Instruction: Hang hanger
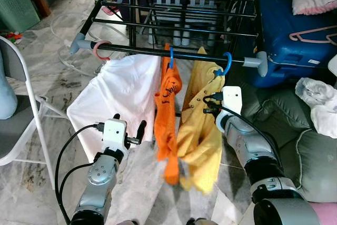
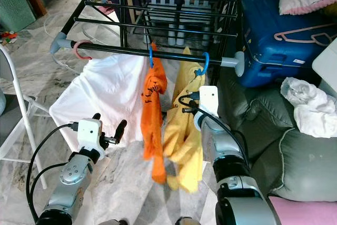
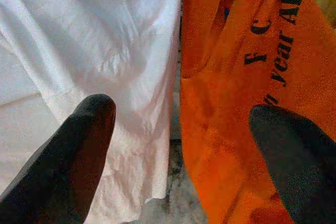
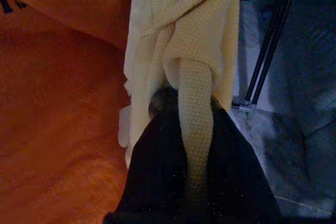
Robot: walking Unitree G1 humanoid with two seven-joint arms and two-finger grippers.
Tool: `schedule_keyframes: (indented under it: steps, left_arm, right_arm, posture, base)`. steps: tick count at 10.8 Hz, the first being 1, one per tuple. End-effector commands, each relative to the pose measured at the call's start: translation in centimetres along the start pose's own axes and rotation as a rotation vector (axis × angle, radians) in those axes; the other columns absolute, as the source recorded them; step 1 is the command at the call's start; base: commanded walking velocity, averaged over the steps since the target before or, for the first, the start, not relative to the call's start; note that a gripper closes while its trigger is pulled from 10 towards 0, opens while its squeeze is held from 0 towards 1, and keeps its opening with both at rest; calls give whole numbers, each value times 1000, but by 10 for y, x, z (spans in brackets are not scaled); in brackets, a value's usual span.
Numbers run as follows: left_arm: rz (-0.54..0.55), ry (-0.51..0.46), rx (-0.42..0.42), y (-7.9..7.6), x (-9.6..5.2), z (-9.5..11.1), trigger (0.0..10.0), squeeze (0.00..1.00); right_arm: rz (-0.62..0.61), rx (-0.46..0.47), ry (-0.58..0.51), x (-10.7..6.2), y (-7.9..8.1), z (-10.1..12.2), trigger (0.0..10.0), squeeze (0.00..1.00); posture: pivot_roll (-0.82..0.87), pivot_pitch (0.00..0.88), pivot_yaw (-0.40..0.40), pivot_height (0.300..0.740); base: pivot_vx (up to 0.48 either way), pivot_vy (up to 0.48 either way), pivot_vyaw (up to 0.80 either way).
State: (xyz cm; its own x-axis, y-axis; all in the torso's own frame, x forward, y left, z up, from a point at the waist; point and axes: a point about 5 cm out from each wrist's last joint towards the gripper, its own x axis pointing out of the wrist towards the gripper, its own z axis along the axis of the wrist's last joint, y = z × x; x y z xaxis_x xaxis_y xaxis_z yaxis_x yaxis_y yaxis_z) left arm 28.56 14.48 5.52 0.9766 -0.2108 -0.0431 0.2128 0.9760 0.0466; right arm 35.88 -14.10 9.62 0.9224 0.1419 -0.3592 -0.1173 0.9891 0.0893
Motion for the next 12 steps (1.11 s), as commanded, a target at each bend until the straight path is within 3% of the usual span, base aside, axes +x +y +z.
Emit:
schedule_keyframes:
  steps: [1, 2, 4, 12]
  left_arm:
    - [-3, 24, 0, 0, 0, -3, 10000, 0]
    - [-4, 25, 0, 0, 1, -3, 10000, 0]
    - [-4, 25, 1, 0, 2, -3, 10000, 0]
    - [-18, 35, 8, 0, 2, -6, 10000, 0]
  right_arm:
    - [3, 31, 26, -2, 0, -11, 10000, 953]
    - [-21, 17, 13, -2, -5, -10, 10000, 1000]
    - [-69, -30, -72, -5, -13, -2, 10000, 1000]
    - [-99, -136, -264, -33, -19, -7, 10000, 1000]
  posture:
    - [-44, 99, 5, 740]
    - [-46, 99, 7, 740]
    - [-44, 94, 10, 740]
    - [-62, 93, 19, 740]
  base:
    - [0, 0, 0]
    - [0, 0, 0]
    - [0, 0, 0]
    - [0, 0, 0]
